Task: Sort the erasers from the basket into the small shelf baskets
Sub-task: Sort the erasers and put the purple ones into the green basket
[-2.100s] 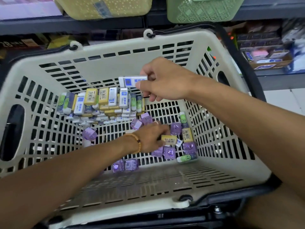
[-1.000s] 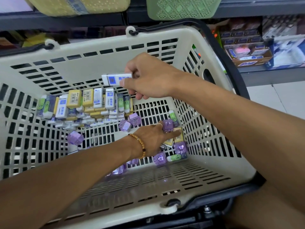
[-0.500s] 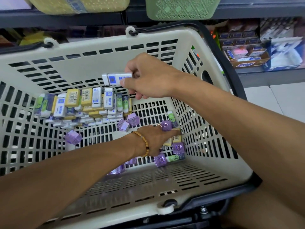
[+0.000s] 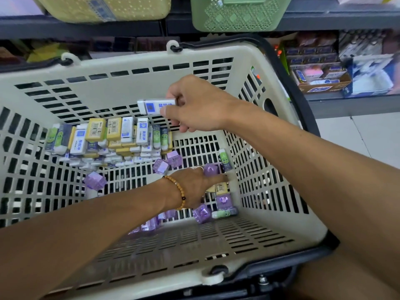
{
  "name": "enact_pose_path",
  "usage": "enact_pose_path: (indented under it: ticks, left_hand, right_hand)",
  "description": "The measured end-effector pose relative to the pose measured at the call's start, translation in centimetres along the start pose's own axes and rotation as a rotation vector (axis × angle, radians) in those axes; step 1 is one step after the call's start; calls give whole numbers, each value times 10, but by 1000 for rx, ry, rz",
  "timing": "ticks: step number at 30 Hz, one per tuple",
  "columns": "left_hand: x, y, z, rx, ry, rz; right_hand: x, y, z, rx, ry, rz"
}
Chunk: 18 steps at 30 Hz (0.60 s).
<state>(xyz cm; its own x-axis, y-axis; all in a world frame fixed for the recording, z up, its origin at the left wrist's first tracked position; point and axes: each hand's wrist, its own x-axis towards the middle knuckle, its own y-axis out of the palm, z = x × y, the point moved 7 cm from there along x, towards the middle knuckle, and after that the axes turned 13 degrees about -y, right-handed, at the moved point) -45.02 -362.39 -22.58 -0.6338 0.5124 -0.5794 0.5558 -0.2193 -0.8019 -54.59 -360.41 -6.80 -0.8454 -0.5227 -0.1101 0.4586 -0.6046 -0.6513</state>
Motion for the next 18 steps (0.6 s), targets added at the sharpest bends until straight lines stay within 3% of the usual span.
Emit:
enact_pose_path:
  ticks: [9,18]
  left_hand:
    - [0,8,4,34,-91,84]
    - [-20,1,25,-141,-133,-9]
  right_hand:
    - [2,3,3,-10,-13,0]
    - [2,2,2,-23,-19,6]
